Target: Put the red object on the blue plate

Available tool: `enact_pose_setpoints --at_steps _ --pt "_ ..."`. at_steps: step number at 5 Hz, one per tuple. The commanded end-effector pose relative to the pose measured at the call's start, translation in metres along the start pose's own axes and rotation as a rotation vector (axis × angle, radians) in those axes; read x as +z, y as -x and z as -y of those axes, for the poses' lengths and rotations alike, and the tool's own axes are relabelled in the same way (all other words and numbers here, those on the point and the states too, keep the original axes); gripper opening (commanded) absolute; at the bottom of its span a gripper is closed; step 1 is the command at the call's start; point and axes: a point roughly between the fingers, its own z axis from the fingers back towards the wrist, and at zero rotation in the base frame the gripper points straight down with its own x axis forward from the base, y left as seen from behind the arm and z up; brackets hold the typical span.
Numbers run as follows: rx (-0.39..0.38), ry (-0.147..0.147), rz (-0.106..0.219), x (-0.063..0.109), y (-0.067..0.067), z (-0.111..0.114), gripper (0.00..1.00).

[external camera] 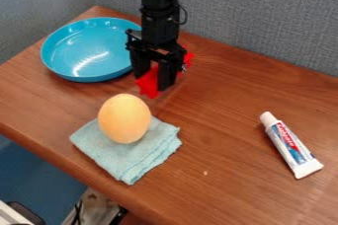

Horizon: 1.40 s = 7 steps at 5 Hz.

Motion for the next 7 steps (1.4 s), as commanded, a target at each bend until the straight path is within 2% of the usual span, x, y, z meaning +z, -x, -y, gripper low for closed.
enact_pose_setpoints --at_steps 1,7 --pt "0.019 -0.022 0.091 0.0301 -0.0019 -0.0063 0.0" --pt "0.026 -0.011 0.093 0.0338 -0.0003 -0.0063 0.0"
